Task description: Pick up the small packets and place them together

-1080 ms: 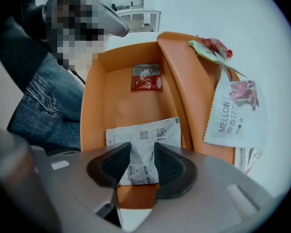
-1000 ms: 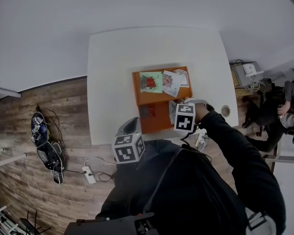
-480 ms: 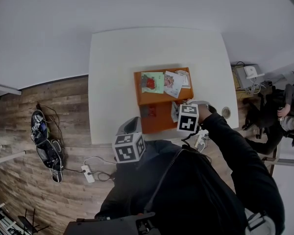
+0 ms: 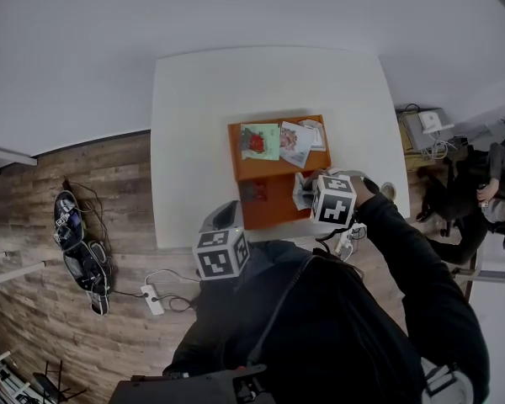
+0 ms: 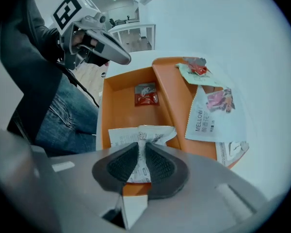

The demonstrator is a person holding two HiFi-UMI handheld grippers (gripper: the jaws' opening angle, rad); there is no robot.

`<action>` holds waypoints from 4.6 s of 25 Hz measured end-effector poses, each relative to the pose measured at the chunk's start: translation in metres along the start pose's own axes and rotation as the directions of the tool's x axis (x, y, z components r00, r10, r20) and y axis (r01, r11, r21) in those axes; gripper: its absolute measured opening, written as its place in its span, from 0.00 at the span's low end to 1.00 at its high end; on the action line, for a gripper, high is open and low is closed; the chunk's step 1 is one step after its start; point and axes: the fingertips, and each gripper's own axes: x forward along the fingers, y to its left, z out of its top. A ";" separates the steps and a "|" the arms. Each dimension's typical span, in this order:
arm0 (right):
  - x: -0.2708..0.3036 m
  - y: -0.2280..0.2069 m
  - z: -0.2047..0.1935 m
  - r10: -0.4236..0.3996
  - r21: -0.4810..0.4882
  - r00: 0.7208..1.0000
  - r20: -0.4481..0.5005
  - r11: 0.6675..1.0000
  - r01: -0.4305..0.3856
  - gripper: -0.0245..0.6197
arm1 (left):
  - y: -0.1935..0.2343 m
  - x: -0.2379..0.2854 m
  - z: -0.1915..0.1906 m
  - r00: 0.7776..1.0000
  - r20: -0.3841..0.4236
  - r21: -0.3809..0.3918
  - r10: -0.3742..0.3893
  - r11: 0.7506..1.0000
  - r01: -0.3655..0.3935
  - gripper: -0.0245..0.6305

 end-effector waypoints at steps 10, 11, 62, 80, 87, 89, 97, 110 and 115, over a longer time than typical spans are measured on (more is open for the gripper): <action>-0.045 0.005 0.024 -0.020 -0.056 0.997 0.076 0.998 0.024 0.12 | -0.003 0.000 0.002 1.000 0.004 0.006 -0.004 1.000 0.004 0.04; -0.051 0.001 0.027 -0.037 -0.053 0.995 0.093 0.998 0.042 0.12 | -0.004 0.000 0.003 1.000 0.004 0.006 -0.005 1.000 0.005 0.04; -0.092 -0.114 0.073 -0.287 0.133 0.877 0.385 0.958 0.255 0.27 | -0.010 0.004 0.021 1.000 0.016 0.032 -0.010 0.999 0.010 0.04; -0.282 -0.097 0.081 -0.675 0.664 0.153 0.722 0.738 0.118 0.04 | -0.083 -0.035 0.172 0.903 0.408 0.203 -0.134 0.978 0.053 0.04; -0.296 -0.089 0.082 -0.737 0.715 0.102 0.668 0.674 0.183 0.04 | -0.113 -0.064 0.201 0.826 0.539 0.311 -0.167 0.950 -0.011 0.04; -0.296 -0.086 0.084 -0.737 0.714 0.102 0.668 0.673 0.193 0.04 | -0.117 -0.067 0.201 0.817 0.548 0.339 -0.179 0.941 -0.021 0.04; -0.293 -0.081 0.082 -0.750 0.714 0.131 0.649 0.659 0.237 0.04 | -0.125 -0.068 0.199 0.816 0.544 0.351 -0.196 0.936 -0.008 0.04; -0.291 -0.084 0.080 -0.743 0.720 0.128 0.657 0.669 0.186 0.04 | -0.120 -0.067 0.197 0.821 0.539 0.345 -0.187 0.938 -0.013 0.04; -0.292 -0.085 0.079 -0.742 0.720 0.126 0.658 0.670 0.183 0.04 | -0.121 -0.067 0.198 0.820 0.540 0.344 -0.190 0.939 -0.010 0.04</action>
